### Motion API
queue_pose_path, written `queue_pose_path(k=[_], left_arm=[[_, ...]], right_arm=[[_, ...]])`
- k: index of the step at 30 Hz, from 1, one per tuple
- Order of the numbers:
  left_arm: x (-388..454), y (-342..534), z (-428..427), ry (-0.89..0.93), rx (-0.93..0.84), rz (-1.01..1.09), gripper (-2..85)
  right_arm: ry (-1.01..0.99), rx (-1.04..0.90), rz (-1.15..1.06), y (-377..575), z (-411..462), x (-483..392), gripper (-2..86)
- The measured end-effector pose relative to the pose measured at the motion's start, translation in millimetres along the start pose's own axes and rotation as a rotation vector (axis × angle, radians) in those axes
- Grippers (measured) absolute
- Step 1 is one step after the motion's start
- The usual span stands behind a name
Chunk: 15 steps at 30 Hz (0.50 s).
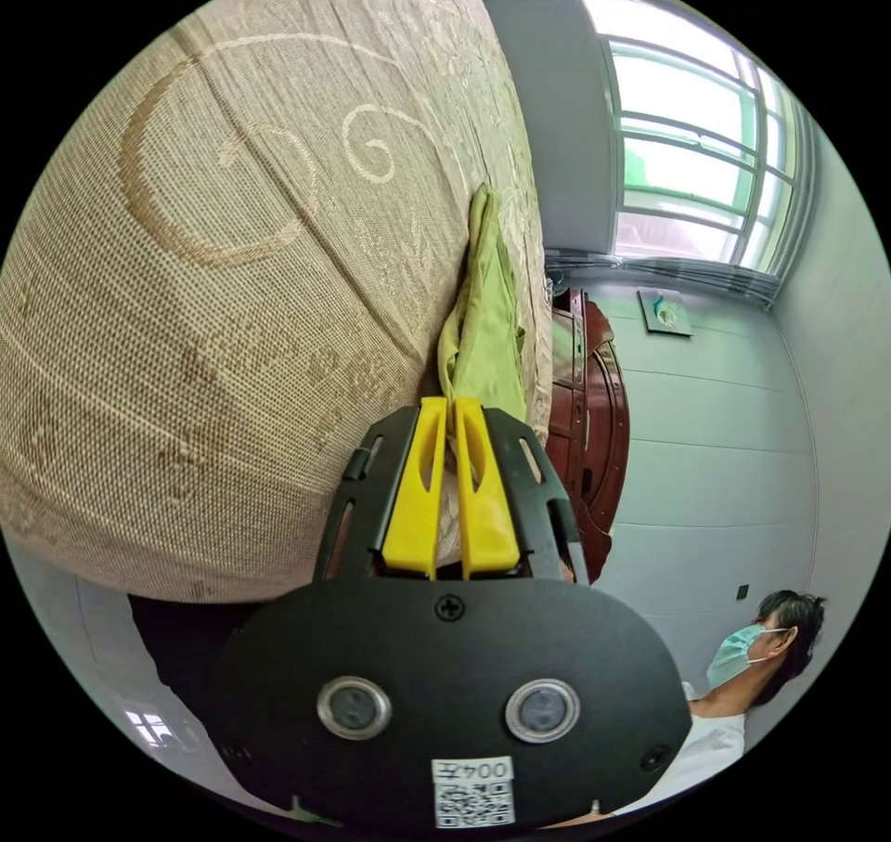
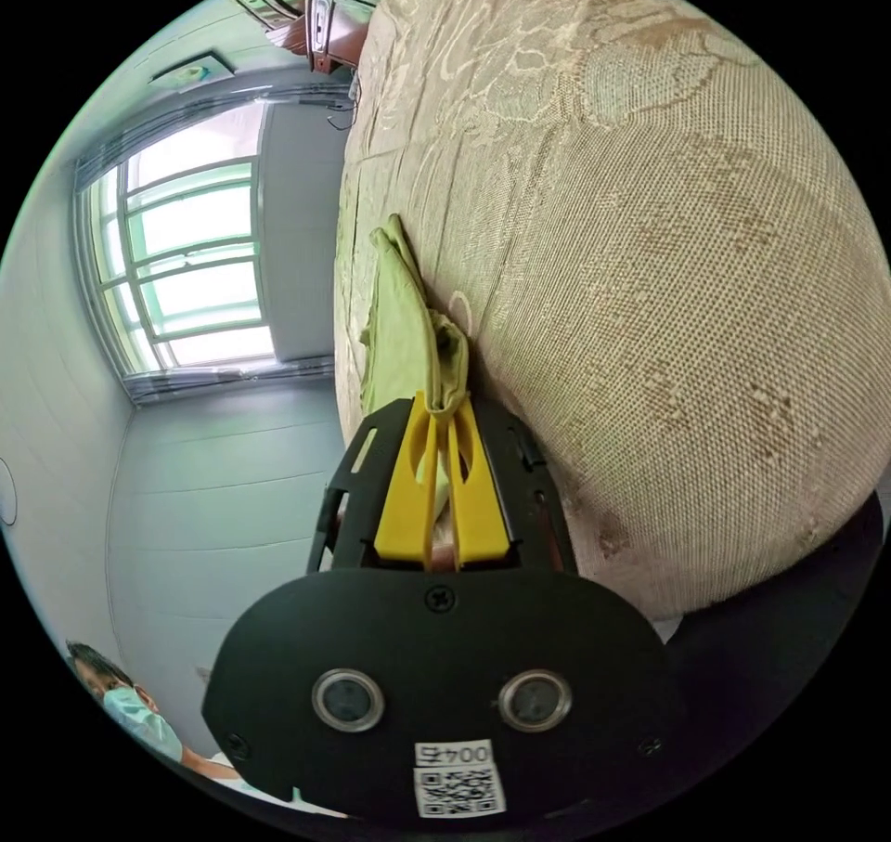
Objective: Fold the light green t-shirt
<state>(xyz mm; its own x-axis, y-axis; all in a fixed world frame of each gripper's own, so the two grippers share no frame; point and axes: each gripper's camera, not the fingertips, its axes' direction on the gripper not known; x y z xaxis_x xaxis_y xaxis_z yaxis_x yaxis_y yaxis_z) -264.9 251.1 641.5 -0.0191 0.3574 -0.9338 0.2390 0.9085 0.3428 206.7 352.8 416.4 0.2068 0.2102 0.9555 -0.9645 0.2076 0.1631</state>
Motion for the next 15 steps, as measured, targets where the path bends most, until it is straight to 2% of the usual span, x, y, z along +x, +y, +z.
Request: queue_pose_path(k=[6,10,13,15], left_arm=[[-24,55,0,-0.020,-0.058,0.048,2.0],[-82,101,15,-0.030,-0.110,-0.015,2.4],[-115,132,13,0.079,-0.006,-0.023,2.9],[-115,153,6,0.051,0.069,0.034,3.3]], right_arm=[[0.057,-0.050,-0.050,33,-44,-1,0.0],[0.076,-0.110,-0.004,43,-51,33,3.4],[0.020,-0.079,-0.023,42,-61,35,9.1],[-0.005,-0.084,-0.029,39,-66,34,10.7]])
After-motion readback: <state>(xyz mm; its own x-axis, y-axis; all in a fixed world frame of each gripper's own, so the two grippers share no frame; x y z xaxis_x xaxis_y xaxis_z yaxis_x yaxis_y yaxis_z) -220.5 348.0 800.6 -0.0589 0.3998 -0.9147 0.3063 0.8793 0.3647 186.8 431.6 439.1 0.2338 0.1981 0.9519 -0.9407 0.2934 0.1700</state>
